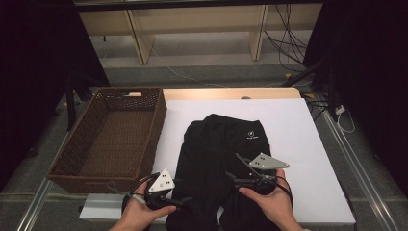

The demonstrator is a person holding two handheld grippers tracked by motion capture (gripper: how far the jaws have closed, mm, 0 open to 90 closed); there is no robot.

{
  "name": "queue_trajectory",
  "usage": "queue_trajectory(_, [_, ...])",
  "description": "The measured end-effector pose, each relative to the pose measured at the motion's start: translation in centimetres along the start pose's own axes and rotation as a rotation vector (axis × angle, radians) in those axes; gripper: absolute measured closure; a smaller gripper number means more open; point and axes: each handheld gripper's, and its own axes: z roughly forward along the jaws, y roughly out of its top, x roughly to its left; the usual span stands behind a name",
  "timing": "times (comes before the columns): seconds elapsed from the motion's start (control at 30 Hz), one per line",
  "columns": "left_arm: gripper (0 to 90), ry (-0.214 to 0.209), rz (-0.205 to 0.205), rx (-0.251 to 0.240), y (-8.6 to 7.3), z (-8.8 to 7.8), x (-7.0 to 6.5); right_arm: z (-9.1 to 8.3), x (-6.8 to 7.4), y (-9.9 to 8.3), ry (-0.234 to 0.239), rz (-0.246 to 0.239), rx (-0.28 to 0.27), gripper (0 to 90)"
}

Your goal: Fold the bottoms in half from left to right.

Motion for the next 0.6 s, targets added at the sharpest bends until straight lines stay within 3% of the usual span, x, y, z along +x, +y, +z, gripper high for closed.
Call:
queue_trajectory(0.07, [30.1,0.011,-0.004,-0.007,0.19,-0.06,-0.09,0.0,0.26,-0.06,0.0,0.014,-0.002,23.7])
queue_trajectory(0.17, [30.8,0.019,-0.005,-0.003,0.3,0.1,-0.23,-0.11,-0.22,-0.37,0.013,-0.038,0.009,24.0])
queue_trajectory(0.27, [31.6,0.028,-0.013,-0.007,0.49,0.33,-0.19,-0.3,-0.21,-0.18,0.002,-0.014,0.0,24.1])
queue_trajectory(0.37, [32.6,0.035,-0.027,-0.024,0.65,0.34,-0.05,-0.42,-0.48,-0.12,-0.003,-0.021,-0.006,24.1])
queue_trajectory(0.47, [33.6,0.037,-0.034,-0.024,0.5,0.33,0.13,-0.37,-0.59,-0.07,-0.015,0.011,-0.003,24.2])
queue_trajectory(0.6, [35.3,0.045,-0.043,-0.01,0.43,0.22,0.2,-0.19,-0.67,-0.15,-0.014,0.008,0.001,24.4])
